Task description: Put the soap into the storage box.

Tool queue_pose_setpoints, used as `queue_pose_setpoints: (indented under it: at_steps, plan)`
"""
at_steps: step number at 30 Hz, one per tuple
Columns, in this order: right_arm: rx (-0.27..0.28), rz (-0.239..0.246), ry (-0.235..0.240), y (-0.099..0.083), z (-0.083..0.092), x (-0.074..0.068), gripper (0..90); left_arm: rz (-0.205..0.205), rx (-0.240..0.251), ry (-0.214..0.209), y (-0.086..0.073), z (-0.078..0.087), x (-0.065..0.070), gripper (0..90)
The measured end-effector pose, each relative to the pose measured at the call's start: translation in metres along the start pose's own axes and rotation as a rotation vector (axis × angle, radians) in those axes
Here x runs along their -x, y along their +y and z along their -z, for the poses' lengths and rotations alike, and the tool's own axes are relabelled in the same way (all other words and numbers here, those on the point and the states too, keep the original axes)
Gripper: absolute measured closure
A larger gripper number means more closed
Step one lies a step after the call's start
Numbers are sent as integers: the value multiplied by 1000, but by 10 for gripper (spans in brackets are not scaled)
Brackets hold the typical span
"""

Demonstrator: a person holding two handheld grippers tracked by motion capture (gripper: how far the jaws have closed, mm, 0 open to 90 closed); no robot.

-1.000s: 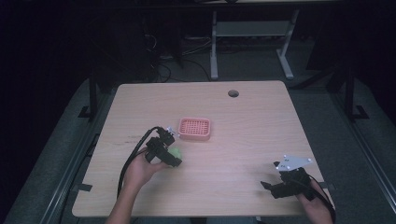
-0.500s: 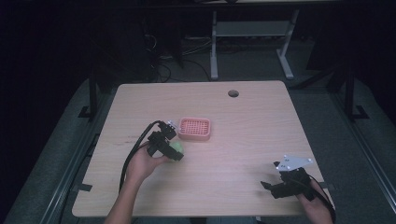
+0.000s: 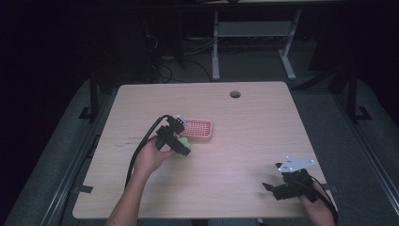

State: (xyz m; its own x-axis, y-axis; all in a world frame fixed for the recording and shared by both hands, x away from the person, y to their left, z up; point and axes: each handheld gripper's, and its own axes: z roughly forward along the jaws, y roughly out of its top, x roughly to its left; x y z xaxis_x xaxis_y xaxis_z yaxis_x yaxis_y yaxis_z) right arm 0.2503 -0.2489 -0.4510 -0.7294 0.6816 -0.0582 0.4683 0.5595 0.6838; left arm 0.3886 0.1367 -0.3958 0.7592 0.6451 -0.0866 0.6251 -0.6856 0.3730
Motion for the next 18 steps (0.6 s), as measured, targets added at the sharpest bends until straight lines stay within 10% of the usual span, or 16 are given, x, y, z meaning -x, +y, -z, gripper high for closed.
queue_pose_setpoints:
  at_steps: [18]
  plan:
    - [8,-7,2,-1,1,2,140,-22,-14,9,29,-1,-6,265]
